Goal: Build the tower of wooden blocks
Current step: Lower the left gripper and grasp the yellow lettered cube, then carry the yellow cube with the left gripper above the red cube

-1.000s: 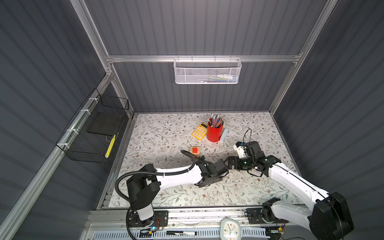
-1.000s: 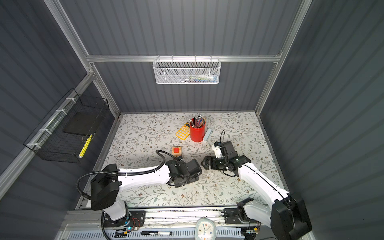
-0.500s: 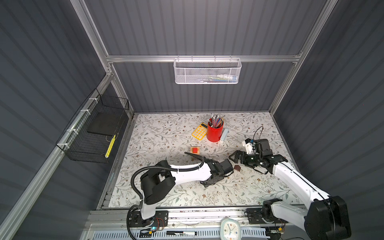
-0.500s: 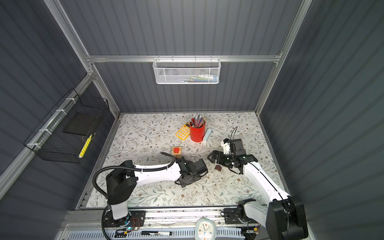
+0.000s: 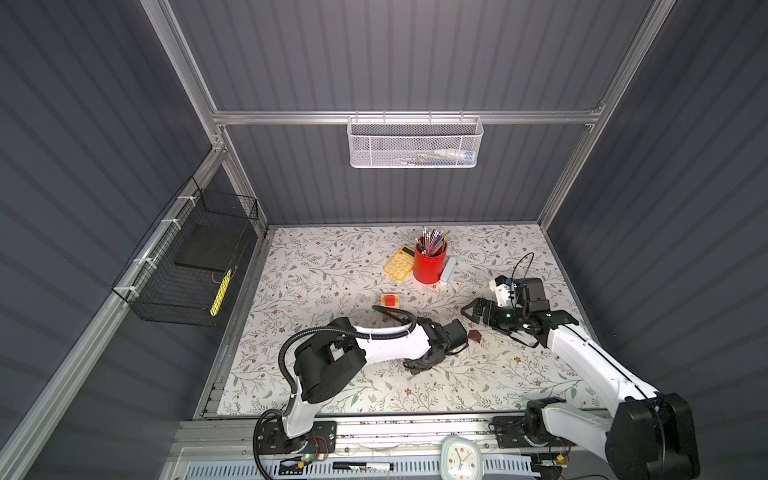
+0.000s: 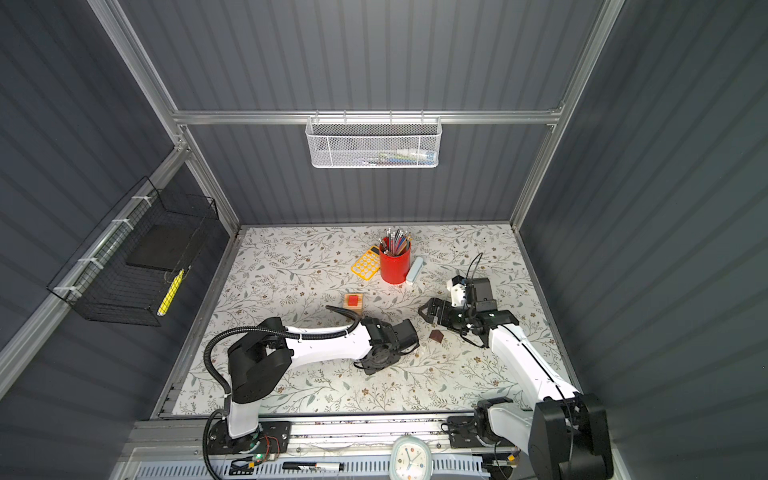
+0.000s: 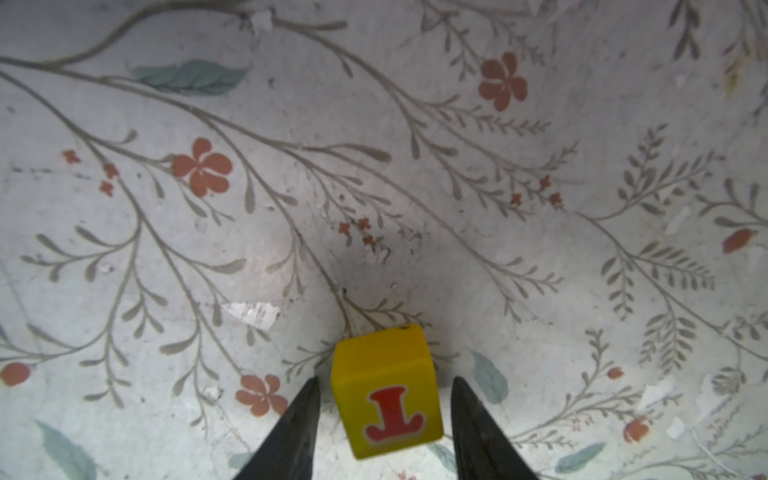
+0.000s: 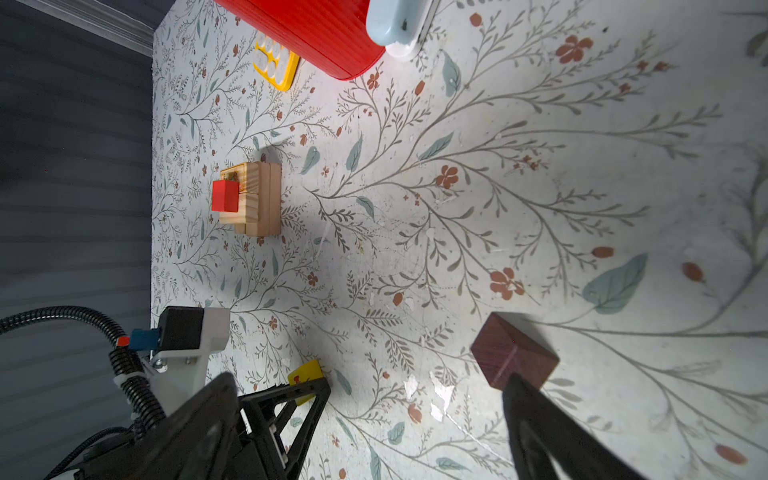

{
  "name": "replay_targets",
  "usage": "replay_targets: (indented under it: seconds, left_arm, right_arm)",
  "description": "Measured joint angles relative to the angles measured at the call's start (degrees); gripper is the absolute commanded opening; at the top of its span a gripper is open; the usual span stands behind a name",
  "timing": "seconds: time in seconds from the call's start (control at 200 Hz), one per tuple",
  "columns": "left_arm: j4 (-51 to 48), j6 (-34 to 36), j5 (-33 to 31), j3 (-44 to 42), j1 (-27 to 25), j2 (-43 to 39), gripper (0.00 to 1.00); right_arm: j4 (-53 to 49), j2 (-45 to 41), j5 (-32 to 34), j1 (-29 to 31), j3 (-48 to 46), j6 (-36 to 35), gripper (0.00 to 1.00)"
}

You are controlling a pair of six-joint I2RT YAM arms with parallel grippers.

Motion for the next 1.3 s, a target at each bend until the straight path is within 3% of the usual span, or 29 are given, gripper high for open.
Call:
replay_targets:
  seconds: [0.37, 0.871, 1.111, 1.301]
  left_arm:
    - [-1.6, 0.1, -0.5, 3.8, 0.6, 2.5, 0.42]
    - [-3.0, 5.7, -0.6, 4.2, 0.6, 2.5, 0.27]
    - [-5.8, 13.5, -4.1, 5.1, 0.6, -1.5, 0.25]
    - [-11.2, 25.9, -7.1, 11.2, 2.1, -6.4, 0.24]
  right_arm:
    - [1.0, 0.4, -1.3, -0.7, 0.0, 0.0, 0.99]
    - [1.2, 0.4, -2.7, -0.8, -0.6, 0.0, 0.99]
    - [0.5, -2.6, -2.6, -0.8, -0.7, 0.2, 0.99]
    - [-0.8, -2.6, -2.4, -0.2, 0.3, 0.1, 0.99]
